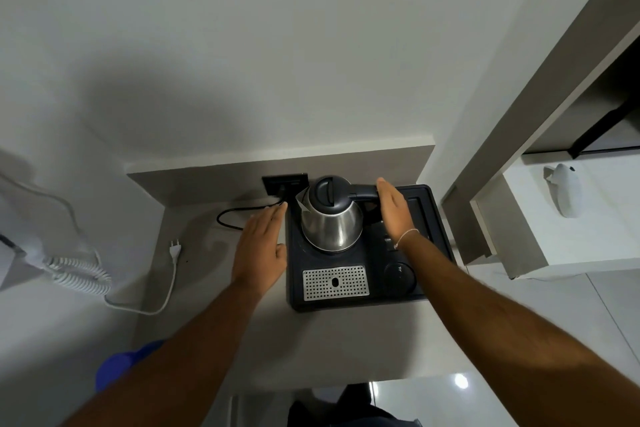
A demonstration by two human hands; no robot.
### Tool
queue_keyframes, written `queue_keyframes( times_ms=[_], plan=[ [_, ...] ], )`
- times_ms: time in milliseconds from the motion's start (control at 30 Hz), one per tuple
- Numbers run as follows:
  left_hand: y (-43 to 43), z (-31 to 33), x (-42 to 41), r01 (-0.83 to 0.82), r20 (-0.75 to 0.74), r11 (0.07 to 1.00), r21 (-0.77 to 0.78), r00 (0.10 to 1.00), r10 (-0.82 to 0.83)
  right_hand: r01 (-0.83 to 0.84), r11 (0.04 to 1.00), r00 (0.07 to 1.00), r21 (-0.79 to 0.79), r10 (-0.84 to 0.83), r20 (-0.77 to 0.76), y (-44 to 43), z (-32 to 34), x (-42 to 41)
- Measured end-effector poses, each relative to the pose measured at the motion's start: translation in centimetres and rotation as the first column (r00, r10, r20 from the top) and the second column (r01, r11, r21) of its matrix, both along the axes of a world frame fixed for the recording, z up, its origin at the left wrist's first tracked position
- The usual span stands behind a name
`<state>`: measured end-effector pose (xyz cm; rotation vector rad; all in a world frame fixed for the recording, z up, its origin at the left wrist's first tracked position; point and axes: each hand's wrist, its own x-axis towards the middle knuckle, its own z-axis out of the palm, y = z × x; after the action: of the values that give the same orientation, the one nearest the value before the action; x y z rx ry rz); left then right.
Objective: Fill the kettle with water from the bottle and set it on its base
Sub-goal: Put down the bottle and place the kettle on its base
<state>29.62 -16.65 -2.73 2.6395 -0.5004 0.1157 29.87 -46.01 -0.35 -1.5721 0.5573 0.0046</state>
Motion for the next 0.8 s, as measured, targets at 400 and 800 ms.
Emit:
queue_keyframes(
  times_ms=[400, 800],
  plan=[
    [0.4, 0.3, 0.3, 0.040, -0.040, 0.998, 0.051, 0.998, -0.038, -0.072, 0.996, 0.996, -0.056, 0.075, 0.057, -0.3, -0.2, -0.3],
    [1.0, 0.6, -1.0, 0.047, -0.036, 0.998, 0.042, 0.998, -0.046, -0.100, 0.994, 0.995, 0.046, 0.098, 0.027, -0.8, 0.5, -0.1]
  ],
)
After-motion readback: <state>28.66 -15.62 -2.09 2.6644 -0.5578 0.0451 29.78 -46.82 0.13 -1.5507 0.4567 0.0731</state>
